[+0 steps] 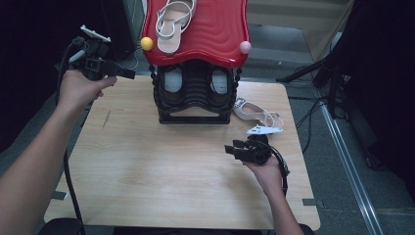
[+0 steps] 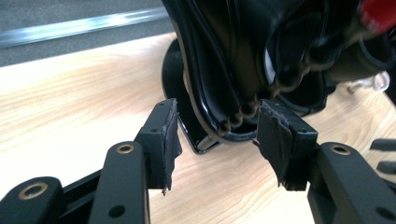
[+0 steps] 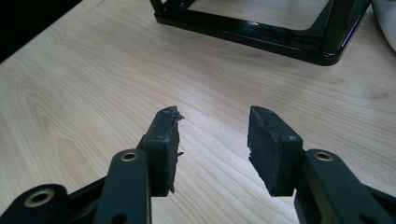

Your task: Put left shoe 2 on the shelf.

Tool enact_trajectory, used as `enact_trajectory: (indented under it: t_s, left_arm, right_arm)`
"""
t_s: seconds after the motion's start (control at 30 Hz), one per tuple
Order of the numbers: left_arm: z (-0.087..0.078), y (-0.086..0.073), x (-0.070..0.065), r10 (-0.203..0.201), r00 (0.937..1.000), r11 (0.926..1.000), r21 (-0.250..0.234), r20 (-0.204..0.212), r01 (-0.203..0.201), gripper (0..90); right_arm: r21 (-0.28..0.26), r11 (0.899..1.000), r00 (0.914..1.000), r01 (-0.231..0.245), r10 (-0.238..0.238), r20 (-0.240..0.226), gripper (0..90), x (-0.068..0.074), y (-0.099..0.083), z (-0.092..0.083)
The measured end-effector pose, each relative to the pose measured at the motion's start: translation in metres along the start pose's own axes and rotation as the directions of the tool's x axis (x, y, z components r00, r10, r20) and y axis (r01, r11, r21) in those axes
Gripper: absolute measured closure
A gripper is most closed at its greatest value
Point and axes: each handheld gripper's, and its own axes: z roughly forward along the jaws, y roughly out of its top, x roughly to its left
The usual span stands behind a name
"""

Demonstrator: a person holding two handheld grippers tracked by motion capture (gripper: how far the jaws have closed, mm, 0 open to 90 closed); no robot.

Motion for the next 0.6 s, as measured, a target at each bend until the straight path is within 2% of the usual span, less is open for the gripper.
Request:
enact_trajectory:
  t_s: [0.03, 0.1, 0.23, 0.33, 0.53, 0.6]
  left_arm:
    - [0.001, -0.002, -0.002, 0.003, 1.0000, 1.0000, -0.002, -0.009, -0.003, 48.9]
    - [0.005, -0.009, -0.006, 0.009, 1.0000, 0.9999, -0.007, 0.000, -0.009, 49.0]
    - [0.013, -0.021, -0.010, 0.021, 0.9998, 0.9998, -0.005, 0.003, -0.021, 48.7]
    - [0.017, -0.029, -0.011, 0.036, 0.9993, 0.9994, 0.000, -0.011, -0.036, 48.6]
    - [0.030, -0.048, -0.009, 0.011, 0.9998, 0.9998, 0.015, 0.015, -0.011, 48.2]
    - [0.035, -0.055, -0.010, 0.015, 0.9999, 0.9996, 0.025, 0.004, -0.015, 47.8]
  right_arm:
    - [0.002, 1.000, 0.9999, 0.007, -0.007, 0.009, 54.7, 0.000, 0.000, 0.000]
    - [0.013, 1.000, 0.9995, 0.011, -0.011, 0.029, 56.0, 0.000, -0.001, 0.001]
    - [0.010, 1.000, 0.9995, 0.011, -0.011, 0.031, 56.2, 0.000, 0.000, 0.001]
    - [0.011, 1.000, 0.9994, 0.011, -0.012, 0.032, 56.2, 0.000, -0.001, 0.001]
    - [0.004, 1.000, 0.9995, -0.011, 0.011, 0.030, 56.1, -0.001, 0.000, 0.002]
    - [-0.003, 1.000, 0.9995, -0.016, 0.016, 0.027, 56.2, -0.001, 0.000, 0.001]
